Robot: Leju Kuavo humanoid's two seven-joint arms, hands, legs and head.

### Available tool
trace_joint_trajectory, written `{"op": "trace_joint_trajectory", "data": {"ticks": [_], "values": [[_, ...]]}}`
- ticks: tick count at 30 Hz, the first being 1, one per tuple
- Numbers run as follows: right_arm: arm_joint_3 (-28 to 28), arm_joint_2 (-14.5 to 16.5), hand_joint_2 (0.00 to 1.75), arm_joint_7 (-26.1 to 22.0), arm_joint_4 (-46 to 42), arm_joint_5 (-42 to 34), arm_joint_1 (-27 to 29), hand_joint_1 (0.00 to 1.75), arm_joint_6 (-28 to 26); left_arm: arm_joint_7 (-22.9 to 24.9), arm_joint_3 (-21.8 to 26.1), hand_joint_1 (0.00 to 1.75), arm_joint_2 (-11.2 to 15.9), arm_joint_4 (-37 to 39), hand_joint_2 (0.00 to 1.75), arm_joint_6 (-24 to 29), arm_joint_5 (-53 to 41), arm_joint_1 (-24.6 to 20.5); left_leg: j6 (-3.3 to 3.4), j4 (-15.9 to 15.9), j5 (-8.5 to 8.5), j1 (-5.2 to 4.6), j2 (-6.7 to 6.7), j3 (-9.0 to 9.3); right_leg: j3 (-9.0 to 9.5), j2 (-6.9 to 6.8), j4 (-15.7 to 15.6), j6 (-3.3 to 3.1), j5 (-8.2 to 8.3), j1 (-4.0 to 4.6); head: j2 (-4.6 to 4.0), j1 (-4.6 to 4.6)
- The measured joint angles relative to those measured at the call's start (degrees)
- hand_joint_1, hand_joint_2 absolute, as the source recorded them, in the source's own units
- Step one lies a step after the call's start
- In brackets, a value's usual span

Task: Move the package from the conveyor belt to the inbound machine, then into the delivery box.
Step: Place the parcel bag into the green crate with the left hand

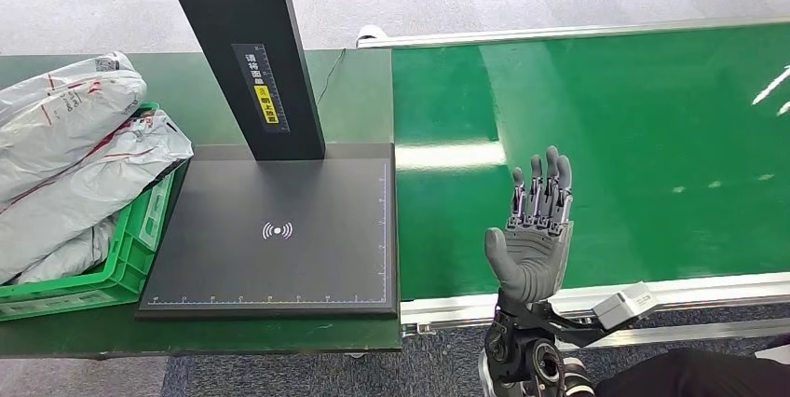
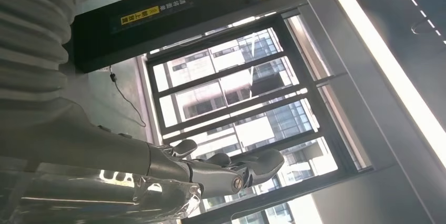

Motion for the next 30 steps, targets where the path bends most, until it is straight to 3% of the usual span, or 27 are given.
{"op": "trace_joint_trajectory", "data": {"ticks": [3,5,11,13,15,19,24,30], "values": [[0.05,0.10,1.75,0.33,-0.10,-0.11,-0.01,0.00,-0.59,-2.72,1.67,0.00,-1.19,-2.30,1.75,6.74,5.38,1.59,0.00,0.00,0.00,0.00,0.03,0.00,-0.01,0.02,0.00,0.00,0.00,0.00,0.00,0.01],[0.28,0.15,1.75,0.56,-0.11,-0.20,-0.06,0.00,-1.58,-6.93,3.91,0.00,-2.99,-6.70,1.75,12.96,13.56,4.29,-0.01,0.00,-0.01,-0.01,0.06,0.00,-0.01,0.04,0.00,0.00,0.00,-0.01,0.01,-0.01],[1.52,0.40,1.75,0.02,-0.08,1.02,-0.50,0.00,-7.24,-22.51,9.17,0.00,-11.54,-28.77,1.75,23.35,43.22,18.89,-0.01,0.00,-0.15,-0.08,0.10,0.04,-0.01,0.11,-0.07,0.05,-0.05,-0.06,0.00,0.00],[1.77,0.41,0.87,-0.25,-0.07,1.89,-0.55,0.00,-9.28,-28.12,8.83,0.00,-15.68,-37.62,1.75,25.87,49.65,25.60,0.04,0.00,-0.20,-0.10,0.12,0.06,0.00,0.13,-0.09,0.09,-0.09,-0.09,0.01,0.00],[1.84,0.42,0.00,-0.43,-0.07,3.29,-0.53,0.00,-10.87,-30.81,7.14,0.00,-19.74,-46.04,1.75,28.29,51.87,32.09,0.09,0.00,-0.24,-0.11,0.12,0.06,0.01,0.14,-0.13,0.10,-0.10,-0.09,0.01,-0.01],[1.97,0.42,1.75,-0.51,-0.08,8.19,-0.33,0.00,-13.44,-31.53,-1.59,0.00,-25.49,-58.57,1.75,31.39,50.72,42.18,0.17,0.00,-0.31,-0.12,0.06,0.06,0.08,0.07,-0.20,0.17,-0.14,-0.10,0.00,0.01],[3.27,0.37,1.75,1.79,0.12,14.85,-0.24,0.00,-15.49,-30.96,-15.14,0.00,-30.17,-60.28,1.75,24.53,49.16,48.33,0.19,0.00,-0.33,-0.11,0.00,0.09,0.17,0.02,-0.21,0.17,-0.14,-0.10,0.00,-0.01],[6.03,0.09,1.75,4.16,3.22,20.08,0.15,0.00,-15.57,-27.80,-26.30,0.00,-35.35,-51.14,1.75,11.27,50.01,50.18,0.19,0.00,-0.32,-0.09,-0.02,0.15,0.25,0.02,-0.19,0.17,-0.14,-0.09,0.01,-0.01]]}}
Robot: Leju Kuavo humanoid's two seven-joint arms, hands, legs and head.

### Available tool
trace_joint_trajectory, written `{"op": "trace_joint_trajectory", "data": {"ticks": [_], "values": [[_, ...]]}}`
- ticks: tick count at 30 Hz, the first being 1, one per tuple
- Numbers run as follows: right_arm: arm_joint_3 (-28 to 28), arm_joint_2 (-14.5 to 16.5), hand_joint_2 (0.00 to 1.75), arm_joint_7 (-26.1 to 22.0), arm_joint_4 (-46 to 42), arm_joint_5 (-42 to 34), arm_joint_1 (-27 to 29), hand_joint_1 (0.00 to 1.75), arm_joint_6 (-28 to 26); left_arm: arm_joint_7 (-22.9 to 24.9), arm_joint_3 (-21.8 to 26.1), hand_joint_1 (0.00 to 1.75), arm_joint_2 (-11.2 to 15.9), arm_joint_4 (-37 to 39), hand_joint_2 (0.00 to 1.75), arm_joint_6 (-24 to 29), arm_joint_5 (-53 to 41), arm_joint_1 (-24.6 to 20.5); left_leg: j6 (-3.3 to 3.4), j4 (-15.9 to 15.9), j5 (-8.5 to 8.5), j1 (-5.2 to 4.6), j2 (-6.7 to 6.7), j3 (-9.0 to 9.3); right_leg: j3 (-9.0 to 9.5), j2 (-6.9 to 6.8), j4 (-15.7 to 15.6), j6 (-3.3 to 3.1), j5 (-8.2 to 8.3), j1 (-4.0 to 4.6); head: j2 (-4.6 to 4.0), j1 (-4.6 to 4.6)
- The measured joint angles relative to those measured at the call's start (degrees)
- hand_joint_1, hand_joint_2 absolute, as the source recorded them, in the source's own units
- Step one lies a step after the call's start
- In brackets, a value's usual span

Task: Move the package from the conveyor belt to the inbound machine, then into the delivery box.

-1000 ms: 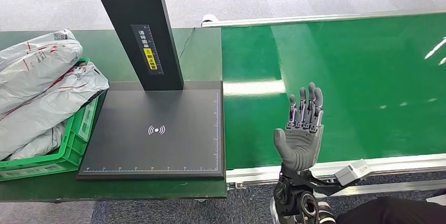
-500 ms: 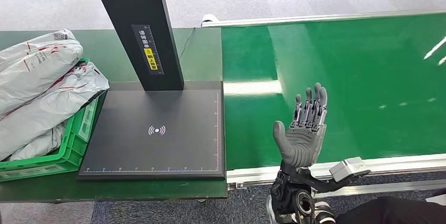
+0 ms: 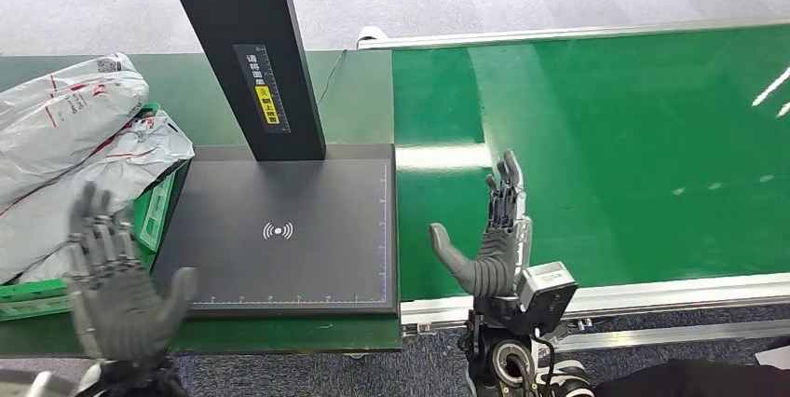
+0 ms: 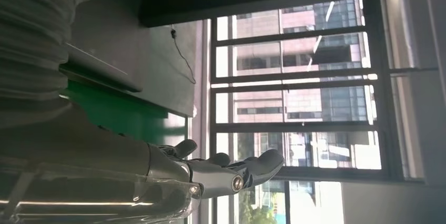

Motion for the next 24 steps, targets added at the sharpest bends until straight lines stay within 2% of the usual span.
{"op": "trace_joint_trajectory", "data": {"ticks": [4,10,24], "values": [[1.23,-0.27,1.75,0.34,2.90,0.58,0.60,0.00,1.27,2.20,-3.24,0.00,-2.95,8.75,1.75,-4.82,-1.55,0.54,0.00,0.00,0.00,0.00,0.00,-0.01,-0.03,0.00,0.00,0.01,0.00,0.00,-0.01,0.00],[2.04,-0.58,1.75,0.51,5.65,-1.38,1.31,0.00,4.33,4.43,-4.83,0.00,-5.33,17.50,1.75,-4.01,-7.42,0.44,0.01,0.00,-0.02,0.00,0.00,-0.05,-0.06,0.00,0.00,0.01,-0.01,0.00,-0.01,0.00],[4.67,-1.92,1.75,-0.71,7.99,-5.33,2.95,0.00,6.65,6.28,-4.78,0.00,-6.33,19.63,1.75,-3.95,-11.90,1.96,0.01,0.00,-0.02,0.01,-0.01,-0.06,-0.04,0.00,0.00,0.01,-0.01,0.00,0.00,0.00]]}}
